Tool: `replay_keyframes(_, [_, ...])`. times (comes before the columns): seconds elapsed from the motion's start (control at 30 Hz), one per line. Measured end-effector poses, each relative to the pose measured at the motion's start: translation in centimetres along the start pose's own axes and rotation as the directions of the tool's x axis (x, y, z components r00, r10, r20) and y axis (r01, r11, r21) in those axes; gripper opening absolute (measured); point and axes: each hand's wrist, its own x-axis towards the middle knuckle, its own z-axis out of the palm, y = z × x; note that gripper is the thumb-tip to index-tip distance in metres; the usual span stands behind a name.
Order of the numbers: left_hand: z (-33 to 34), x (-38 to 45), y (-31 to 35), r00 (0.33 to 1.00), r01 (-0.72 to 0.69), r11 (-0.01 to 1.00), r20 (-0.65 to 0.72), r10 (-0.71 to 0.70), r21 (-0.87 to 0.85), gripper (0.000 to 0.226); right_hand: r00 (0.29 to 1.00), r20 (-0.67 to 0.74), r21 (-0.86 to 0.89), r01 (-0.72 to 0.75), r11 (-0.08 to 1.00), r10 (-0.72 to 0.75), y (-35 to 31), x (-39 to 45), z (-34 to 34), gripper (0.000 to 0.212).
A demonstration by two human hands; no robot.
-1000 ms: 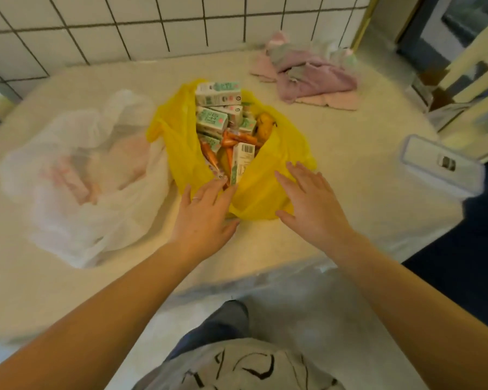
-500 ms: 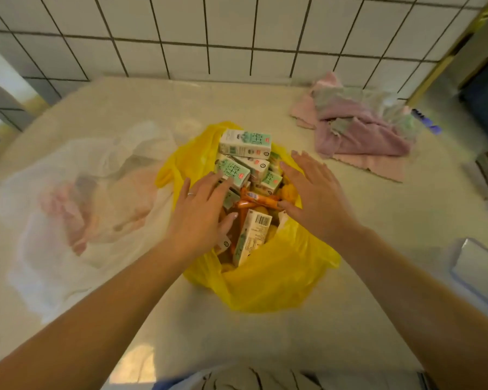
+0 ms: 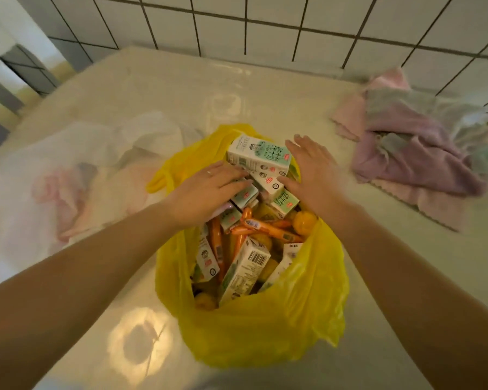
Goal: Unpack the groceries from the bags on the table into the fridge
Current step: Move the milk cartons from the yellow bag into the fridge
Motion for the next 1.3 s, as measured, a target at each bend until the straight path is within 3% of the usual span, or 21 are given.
replay_keyframes(0.17, [1.3,0.3,-0.7,0.996,0.006,1.0,0.084,-0.005,-0.012,0.07,0.999,0.023,0.058,-0.04,0.998,0.038,0.3,1.3,2.1,0.076])
replay_keyframes(0.37, [1.2,1.1,-1.2,0.997,-0.008,1.0,0.071,0.009,-0.013,0.056,0.996,-0.023,0.196,-0.08,0.977,0.086,0.1,1.5,2.1,0.07])
replay_keyframes(0.47, [0.9,1.2,-1.5,0.998,-0.029,0.999,0.064,0.03,-0.017,0.059,0.994,-0.053,0.286,-0.073,0.955,0.092,-0.4,1.2,1.3,0.069])
replay_keyframes(0.57, [0.4,0.5,-1.5,1.0,0.028,0.998,-0.007,-0.028,-0.064,0.067,0.99,-0.095,0.405,-0.058,0.912,0.106,-1.1,0.7,0.1,0.065])
replay_keyframes(0.7, [-0.4,-0.8,-1.0,0.973,0.165,0.957,-0.123,-0.198,-0.238,0.058,0.977,-0.161,0.612,-0.012,0.791,0.139,-2.0,0.6,-1.6,0.062])
replay_keyframes(0.77, [-0.7,-1.2,-0.4,0.93,0.263,0.895,-0.15,-0.335,-0.361,0.058,0.975,-0.153,0.708,-0.007,0.706,0.163,-2.5,0.7,-2.9,0.062])
replay_keyframes(0.9, [-1.5,-1.1,1.1,0.768,0.455,0.592,-0.044,-0.639,-0.666,0.056,0.971,-0.178,0.708,0.014,0.706,0.159,-3.1,0.7,-5.1,0.063])
replay_keyframes(1.1, [-0.7,-1.5,2.1,0.684,0.475,0.354,0.084,-0.725,-0.806,0.053,0.986,-0.138,0.624,0.01,0.782,0.097,-4.0,0.2,-4.2,0.071])
replay_keyframes(1.3, [-0.9,-1.5,2.2,0.638,0.457,0.252,0.118,-0.761,-0.853,0.054,0.99,-0.047,0.668,-0.07,0.741,0.136,-4.6,-0.2,-2.8,0.078])
